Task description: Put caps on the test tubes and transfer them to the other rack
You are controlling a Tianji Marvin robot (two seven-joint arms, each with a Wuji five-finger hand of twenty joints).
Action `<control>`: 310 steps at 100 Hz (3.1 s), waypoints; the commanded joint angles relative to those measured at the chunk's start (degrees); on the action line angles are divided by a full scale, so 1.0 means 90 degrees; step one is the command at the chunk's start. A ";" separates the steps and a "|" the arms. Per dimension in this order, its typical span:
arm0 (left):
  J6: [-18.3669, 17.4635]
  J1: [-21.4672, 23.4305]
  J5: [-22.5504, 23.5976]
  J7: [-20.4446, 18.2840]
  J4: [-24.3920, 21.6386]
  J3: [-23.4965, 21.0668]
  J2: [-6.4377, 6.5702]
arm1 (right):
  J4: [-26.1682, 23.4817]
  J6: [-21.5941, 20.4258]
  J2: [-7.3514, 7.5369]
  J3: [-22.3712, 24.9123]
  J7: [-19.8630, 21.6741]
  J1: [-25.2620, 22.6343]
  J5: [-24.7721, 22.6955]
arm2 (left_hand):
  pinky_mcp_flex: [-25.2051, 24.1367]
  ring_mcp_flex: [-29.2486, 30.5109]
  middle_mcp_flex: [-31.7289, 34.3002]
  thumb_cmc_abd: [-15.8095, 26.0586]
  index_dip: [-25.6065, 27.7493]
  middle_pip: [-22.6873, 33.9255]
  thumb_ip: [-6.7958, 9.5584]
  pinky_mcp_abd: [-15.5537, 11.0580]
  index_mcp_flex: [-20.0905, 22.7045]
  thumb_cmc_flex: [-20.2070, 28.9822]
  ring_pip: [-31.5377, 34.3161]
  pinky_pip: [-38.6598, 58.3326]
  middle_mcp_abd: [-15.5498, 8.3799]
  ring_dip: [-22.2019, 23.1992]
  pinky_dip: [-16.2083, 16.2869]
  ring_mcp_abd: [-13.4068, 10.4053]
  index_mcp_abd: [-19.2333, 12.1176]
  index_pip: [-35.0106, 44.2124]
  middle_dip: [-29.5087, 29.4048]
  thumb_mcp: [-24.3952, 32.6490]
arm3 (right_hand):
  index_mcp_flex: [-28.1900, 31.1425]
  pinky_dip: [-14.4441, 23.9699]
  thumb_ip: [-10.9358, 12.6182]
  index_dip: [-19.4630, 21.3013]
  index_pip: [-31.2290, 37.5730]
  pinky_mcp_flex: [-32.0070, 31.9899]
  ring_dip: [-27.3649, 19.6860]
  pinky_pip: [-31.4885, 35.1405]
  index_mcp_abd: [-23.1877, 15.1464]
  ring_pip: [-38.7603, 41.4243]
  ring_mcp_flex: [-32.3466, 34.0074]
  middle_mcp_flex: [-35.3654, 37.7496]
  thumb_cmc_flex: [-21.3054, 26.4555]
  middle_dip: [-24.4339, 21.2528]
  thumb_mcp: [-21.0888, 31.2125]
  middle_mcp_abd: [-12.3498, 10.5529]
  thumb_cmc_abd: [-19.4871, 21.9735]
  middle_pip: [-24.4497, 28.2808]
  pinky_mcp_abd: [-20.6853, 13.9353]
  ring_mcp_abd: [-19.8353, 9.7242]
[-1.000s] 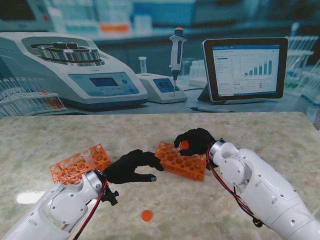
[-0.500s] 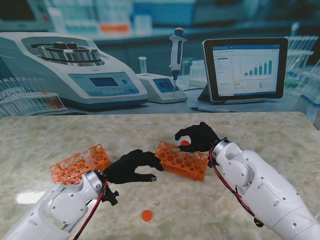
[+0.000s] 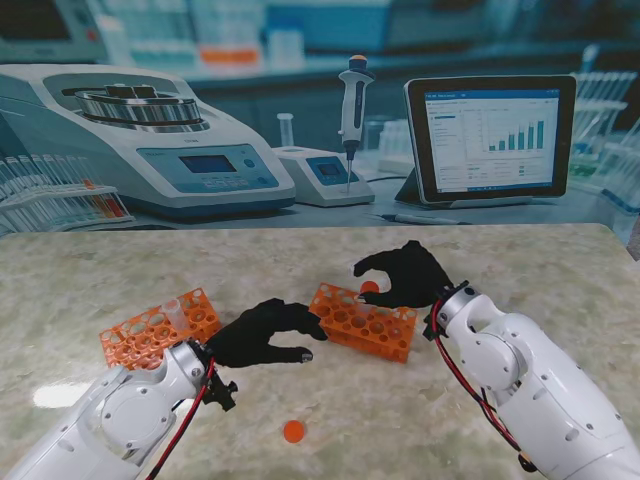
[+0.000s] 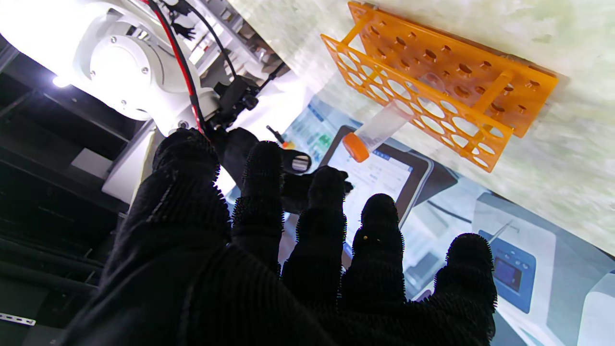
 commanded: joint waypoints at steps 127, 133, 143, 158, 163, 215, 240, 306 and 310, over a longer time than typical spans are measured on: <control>0.0419 -0.0114 0.0187 -0.0020 -0.0041 0.0254 -0.0007 | -0.1723 -0.1321 -0.0001 0.1132 -0.1338 -0.3151 -0.0837 | -0.0074 0.0031 -0.0279 0.0441 -0.0520 -0.0186 -0.0193 -0.0049 -0.0441 -0.0028 -0.0096 -0.0332 0.0131 -0.0076 -0.0209 0.0385 0.0174 -0.0502 -0.0261 -0.0070 | -0.0309 -0.0751 0.0197 -0.0263 -0.0211 -0.0047 -0.0642 -0.0121 0.0178 -0.0330 -0.0110 -0.0048 -0.0097 -0.0467 -0.0709 -0.0194 0.0701 -0.0191 0.0227 -0.0257; 0.0447 -0.0106 0.0212 -0.0028 -0.0040 0.0202 -0.0005 | -0.1711 -0.1337 -0.0003 0.1133 -0.1379 -0.3144 -0.0854 | -0.0112 -0.0009 -0.0309 0.0444 -0.0530 -0.0187 -0.0192 -0.0075 -0.0449 -0.0031 -0.0108 -0.0356 0.0107 -0.0081 -0.0217 0.0347 0.0165 -0.0496 -0.0259 -0.0069 | -0.0306 -0.0752 0.0200 -0.0265 -0.0210 -0.0053 -0.0642 -0.0115 0.0175 -0.0329 -0.0112 -0.0038 -0.0091 -0.0465 -0.0725 -0.0203 0.0708 -0.0184 0.0228 -0.0262; 0.0462 -0.0120 0.0248 0.0008 0.0000 0.0127 -0.0016 | -0.1711 -0.1367 -0.0005 0.1156 -0.1411 -0.3152 -0.0870 | -0.0116 0.0013 -0.0286 0.0427 -0.0525 -0.0154 -0.0190 -0.0064 -0.0396 -0.0013 -0.0085 -0.0373 0.0078 -0.0072 -0.0220 0.0328 0.0157 -0.0442 -0.0238 -0.0064 | -0.0307 -0.0753 0.0202 -0.0268 -0.0211 -0.0062 -0.0641 -0.0111 0.0183 -0.0324 -0.0106 -0.0038 -0.0087 -0.0462 -0.0749 -0.0204 0.0712 -0.0180 0.0223 -0.0268; 0.0516 -0.0105 0.0327 -0.0007 -0.0007 -0.0047 -0.0011 | -0.1712 -0.1413 -0.0015 0.1193 -0.1510 -0.3171 -0.0901 | -0.0131 -0.0011 -0.0305 0.0428 -0.0525 -0.0146 -0.0189 -0.0073 -0.0387 -0.0008 -0.0089 -0.0406 0.0054 -0.0071 -0.0228 0.0278 0.0150 -0.0407 -0.0224 -0.0063 | -0.0292 -0.0751 0.0208 -0.0269 -0.0203 -0.0061 -0.0638 -0.0104 0.0180 -0.0318 -0.0102 -0.0025 -0.0064 -0.0453 -0.0765 -0.0225 0.0712 -0.0170 0.0242 -0.0260; 0.0539 -0.0086 0.0361 -0.0052 -0.0042 -0.0131 0.0001 | -0.1716 -0.1426 -0.0014 0.1207 -0.1533 -0.3180 -0.0922 | -0.0146 -0.0031 -0.0314 0.0427 -0.0526 -0.0147 -0.0190 -0.0085 -0.0391 -0.0008 -0.0095 -0.0421 0.0051 -0.0073 -0.0232 0.0269 0.0152 -0.0402 -0.0222 -0.0063 | -0.0287 -0.0749 0.0208 -0.0269 -0.0200 -0.0062 -0.0636 -0.0100 0.0172 -0.0317 -0.0104 -0.0023 -0.0069 -0.0450 -0.0774 -0.0211 0.0713 -0.0168 0.0241 -0.0252; 0.0603 0.0396 0.0811 -0.0508 -0.0703 -0.1412 0.0107 | -0.1714 -0.1420 -0.0013 0.1295 -0.1520 -0.3191 -0.0940 | -0.0250 -0.0285 -0.0564 0.0459 -0.0556 -0.0189 -0.0188 -0.0169 -0.0497 -0.0033 -0.0152 -0.0568 -0.0011 -0.0109 -0.0252 0.0057 0.0122 -0.0413 -0.0232 -0.0067 | -0.0276 -0.0743 0.0211 -0.0271 -0.0197 -0.0093 -0.0627 -0.0112 0.0184 -0.0320 -0.0120 0.0022 -0.0049 -0.0408 -0.0809 -0.0230 0.0719 -0.0142 0.0245 -0.0241; 0.0561 0.0702 0.1066 -0.0641 -0.0941 -0.2094 0.0136 | -0.1721 -0.1398 -0.0003 0.1305 -0.1428 -0.3180 -0.0929 | -0.0270 -0.0344 -0.0620 0.0468 -0.0561 -0.0192 -0.0188 -0.0189 -0.0520 -0.0038 -0.0161 -0.0615 -0.0022 -0.0124 -0.0251 0.0025 0.0120 -0.0410 -0.0238 -0.0065 | -0.0278 -0.0737 0.0212 -0.0273 -0.0200 -0.0100 -0.0623 -0.0121 0.0186 -0.0318 -0.0118 0.0029 -0.0052 -0.0388 -0.0829 -0.0237 0.0738 -0.0136 0.0242 -0.0253; 0.0422 0.1402 0.1699 -0.0033 -0.0684 -0.3316 0.0030 | -0.1708 -0.1354 0.0015 0.1245 -0.1205 -0.3110 -0.0845 | -0.0327 -0.0496 -0.0843 0.0480 -0.0794 -0.0219 -0.0184 -0.0245 -0.0996 -0.0029 -0.0188 -0.0700 -0.0041 -0.0145 -0.0239 -0.0001 0.0223 -0.0743 -0.0254 -0.0061 | -0.0272 -0.0718 0.0214 -0.0271 -0.0202 -0.0110 -0.0623 -0.0133 0.0188 -0.0323 -0.0126 0.0043 -0.0047 -0.0361 -0.0873 -0.0234 0.0745 -0.0137 0.0255 -0.0243; 0.0422 0.1431 0.1744 0.0009 -0.0651 -0.3356 0.0024 | -0.1707 -0.1348 0.0016 0.1240 -0.1197 -0.3105 -0.0840 | -0.0335 -0.0509 -0.0858 0.0479 -0.0800 -0.0223 -0.0185 -0.0242 -0.1004 -0.0031 -0.0192 -0.0704 -0.0040 -0.0147 -0.0239 -0.0008 0.0226 -0.0748 -0.0255 -0.0062 | -0.0265 -0.0718 0.0214 -0.0271 -0.0200 -0.0114 -0.0624 -0.0135 0.0190 -0.0327 -0.0137 0.0035 -0.0049 -0.0362 -0.0874 -0.0240 0.0748 -0.0141 0.0250 -0.0243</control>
